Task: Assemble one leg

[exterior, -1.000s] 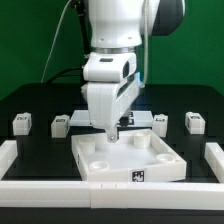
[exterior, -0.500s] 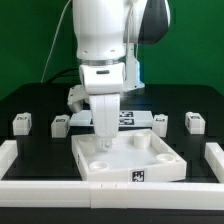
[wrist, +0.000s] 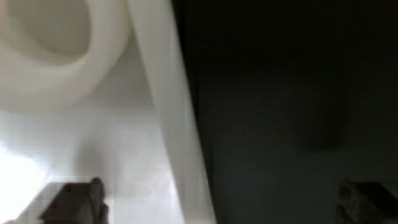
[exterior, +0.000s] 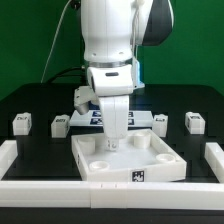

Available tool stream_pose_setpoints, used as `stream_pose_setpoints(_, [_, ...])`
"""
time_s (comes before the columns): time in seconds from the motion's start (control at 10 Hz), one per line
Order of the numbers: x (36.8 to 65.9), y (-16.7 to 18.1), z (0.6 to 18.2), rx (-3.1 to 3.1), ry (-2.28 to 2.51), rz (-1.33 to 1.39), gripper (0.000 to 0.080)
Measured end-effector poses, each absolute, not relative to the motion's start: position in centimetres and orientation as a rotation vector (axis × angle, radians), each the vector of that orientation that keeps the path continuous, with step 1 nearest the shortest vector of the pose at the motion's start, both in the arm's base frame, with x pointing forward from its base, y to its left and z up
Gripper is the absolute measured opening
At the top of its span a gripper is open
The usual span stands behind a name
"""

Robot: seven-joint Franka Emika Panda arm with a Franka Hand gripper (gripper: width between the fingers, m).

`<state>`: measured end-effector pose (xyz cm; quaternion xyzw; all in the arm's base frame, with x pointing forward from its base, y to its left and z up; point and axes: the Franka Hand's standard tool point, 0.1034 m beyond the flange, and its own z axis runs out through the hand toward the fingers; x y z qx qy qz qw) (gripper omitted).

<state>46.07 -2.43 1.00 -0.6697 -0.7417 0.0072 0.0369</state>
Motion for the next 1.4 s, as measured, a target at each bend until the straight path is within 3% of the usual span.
stream_pose_setpoints(0.1, [46.1, -2.4, 1.0, -2.056, -2.277, 0.022, 0.065])
stream_pose_setpoints(0.2, [46.1, -2.5, 1.0, -2.057, -2.276, 0.022, 0.052])
stream_pose_setpoints(0.3, [46.1, -2.5, 1.0, -2.057, -2.276, 0.022, 0.052])
stream_pose_setpoints(0.6, [46.1, -2.5, 1.0, -2.058, -2.275, 0.022, 0.0076])
stream_pose_setpoints(1.4, [46.5, -1.3, 1.0, -2.126, -2.222, -0.001, 0.0061])
